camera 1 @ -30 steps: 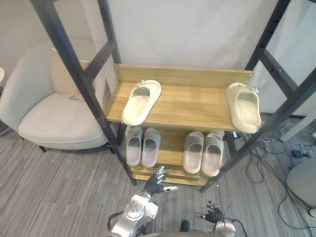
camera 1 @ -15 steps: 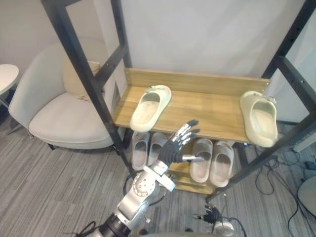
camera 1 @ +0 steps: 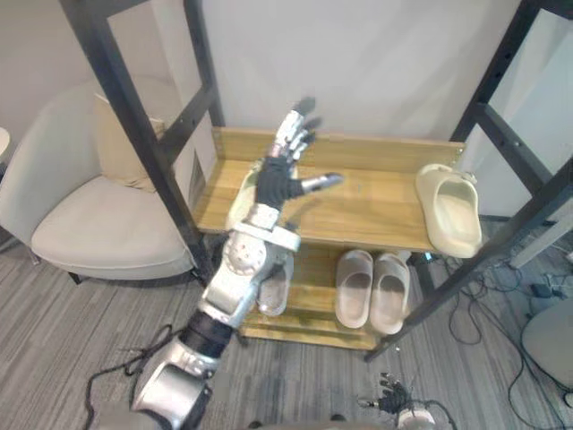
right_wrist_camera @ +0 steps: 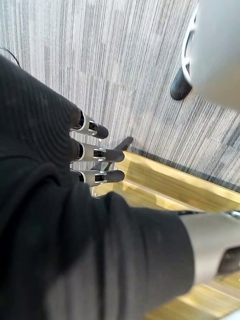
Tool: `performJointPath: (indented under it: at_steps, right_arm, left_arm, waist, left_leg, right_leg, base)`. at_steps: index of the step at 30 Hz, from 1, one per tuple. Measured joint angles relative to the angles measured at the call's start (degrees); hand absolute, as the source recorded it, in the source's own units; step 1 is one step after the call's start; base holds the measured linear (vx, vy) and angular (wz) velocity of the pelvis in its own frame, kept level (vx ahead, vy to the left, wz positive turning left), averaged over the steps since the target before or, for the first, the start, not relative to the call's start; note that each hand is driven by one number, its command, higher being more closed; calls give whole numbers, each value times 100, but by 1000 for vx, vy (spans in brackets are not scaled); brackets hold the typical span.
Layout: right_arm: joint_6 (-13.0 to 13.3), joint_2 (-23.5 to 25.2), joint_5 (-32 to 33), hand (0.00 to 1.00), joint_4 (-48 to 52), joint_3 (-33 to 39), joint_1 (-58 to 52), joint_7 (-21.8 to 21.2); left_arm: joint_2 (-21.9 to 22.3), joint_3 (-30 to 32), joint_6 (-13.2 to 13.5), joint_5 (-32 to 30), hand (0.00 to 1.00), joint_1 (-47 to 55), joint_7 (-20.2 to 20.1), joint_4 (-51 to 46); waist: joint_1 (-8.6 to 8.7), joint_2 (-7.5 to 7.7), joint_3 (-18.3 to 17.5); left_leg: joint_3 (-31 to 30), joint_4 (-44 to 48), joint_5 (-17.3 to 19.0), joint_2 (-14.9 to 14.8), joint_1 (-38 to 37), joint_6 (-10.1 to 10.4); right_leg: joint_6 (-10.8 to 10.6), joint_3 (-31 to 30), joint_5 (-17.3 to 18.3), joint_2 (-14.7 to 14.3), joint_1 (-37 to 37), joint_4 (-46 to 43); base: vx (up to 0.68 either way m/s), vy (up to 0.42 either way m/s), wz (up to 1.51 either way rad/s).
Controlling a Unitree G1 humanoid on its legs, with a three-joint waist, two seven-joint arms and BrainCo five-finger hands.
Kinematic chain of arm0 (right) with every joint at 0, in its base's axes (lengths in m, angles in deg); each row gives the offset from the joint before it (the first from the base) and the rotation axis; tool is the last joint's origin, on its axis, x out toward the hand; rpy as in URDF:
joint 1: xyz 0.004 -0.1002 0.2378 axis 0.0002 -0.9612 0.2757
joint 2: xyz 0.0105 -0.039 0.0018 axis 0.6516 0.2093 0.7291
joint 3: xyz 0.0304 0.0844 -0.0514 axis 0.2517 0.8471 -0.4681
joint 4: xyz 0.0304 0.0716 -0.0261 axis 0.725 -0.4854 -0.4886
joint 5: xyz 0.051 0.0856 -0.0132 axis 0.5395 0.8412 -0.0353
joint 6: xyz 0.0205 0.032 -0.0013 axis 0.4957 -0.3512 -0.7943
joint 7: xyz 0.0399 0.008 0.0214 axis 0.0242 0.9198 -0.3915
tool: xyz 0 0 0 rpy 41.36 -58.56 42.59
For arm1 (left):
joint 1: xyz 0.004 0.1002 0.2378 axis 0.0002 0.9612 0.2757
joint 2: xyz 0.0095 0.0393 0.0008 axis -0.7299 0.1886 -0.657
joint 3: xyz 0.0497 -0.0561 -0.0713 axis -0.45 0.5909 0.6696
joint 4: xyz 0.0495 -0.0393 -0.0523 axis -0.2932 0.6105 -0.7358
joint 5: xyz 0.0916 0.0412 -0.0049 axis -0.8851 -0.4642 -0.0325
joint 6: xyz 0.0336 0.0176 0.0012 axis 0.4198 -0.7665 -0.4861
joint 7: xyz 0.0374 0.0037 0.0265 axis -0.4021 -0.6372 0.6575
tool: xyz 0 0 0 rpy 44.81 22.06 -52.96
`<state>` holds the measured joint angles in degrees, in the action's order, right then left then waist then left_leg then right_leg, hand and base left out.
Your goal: Organize the slippers on the shoe rack
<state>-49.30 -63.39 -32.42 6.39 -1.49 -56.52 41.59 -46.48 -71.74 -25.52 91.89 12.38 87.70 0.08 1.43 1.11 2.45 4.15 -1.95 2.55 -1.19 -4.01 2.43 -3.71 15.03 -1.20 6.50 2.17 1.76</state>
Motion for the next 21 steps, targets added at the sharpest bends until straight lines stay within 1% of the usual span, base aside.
performJointPath:
  at_steps: [1, 2, 3, 5, 10, 13, 16, 21]
  right_arm:
    - [-1, -2, 0, 0, 4, 3, 4, -45]
    - [-1, -2, 0, 0, 8, 3, 5, -57]
    - [-1, -1, 0, 0, 14, 3, 5, -76]
    - [-1, 0, 0, 0, 15, 3, 5, -110]
    - [-2, -1, 2, 0, 15, 39, -13, -165]
    - [-1, -1, 3, 0, 29, 78, -2, -166]
    - [0, 1, 5, 0, 29, 132, -18, -175]
    - [3, -7, 8, 0, 29, 159, -35, -202]
  left_arm:
    - [-223, 73, -40, -85, 0, -132, 64, 242]
    - [-320, 86, -51, -91, 0, -178, 78, 328]
    - [-530, 149, -67, -199, 0, -266, 82, 509]
    - [-804, 247, -87, -296, 0, -373, 82, 745]
    - [-1558, 316, -216, -569, 0, -822, 79, 1373]
    - [-1811, 421, -254, -697, 0, -998, 81, 1439]
    - [-1918, 417, -276, -805, 0, -1070, 77, 1508]
    - [-2071, 416, -352, -1157, 0, -1260, 54, 1733]
  waist:
    - [12, 1, 1]
    - [18, 1, 1]
    - [50, 1, 1]
    - [90, 4, 5]
    - [103, -7, 57]
    - [105, -9, 184]
    - [131, -33, 199]
    - [193, -81, 228]
  left_leg:
    - [6, -5, 0, 9, 17, 0]
    - [6, -5, 0, 11, 20, -1]
    - [0, -4, -1, 13, 19, 0]
    - [-9, -5, 0, 17, 10, 0]
    - [-7, -5, 0, 19, 26, 0]
    - [-7, -6, 0, 22, 50, 0]
    - [-5, -6, -1, 21, 105, 1]
    - [-6, -4, -2, 10, 144, 2]
  right_leg:
    - [1, 2, -39, -6, 4, 70]
    - [3, 3, -43, -7, 4, 81]
    - [3, 11, -45, -8, 15, 97]
    - [18, 18, -88, -16, 84, 195]
    - [12, 16, -128, -26, 86, 266]
    - [8, 14, -136, -25, 76, 306]
    - [11, 8, -149, -33, -15, 327]
    - [13, 3, -171, -52, -19, 326]
  base:
    - [16, 3, -5]
    - [0, 0, 0]
    - [0, 0, 0]
    - [7, -4, 2]
    - [0, 0, 0]
    - [-12, 0, -1]
    - [0, 0, 0]
    - [24, -9, 0]
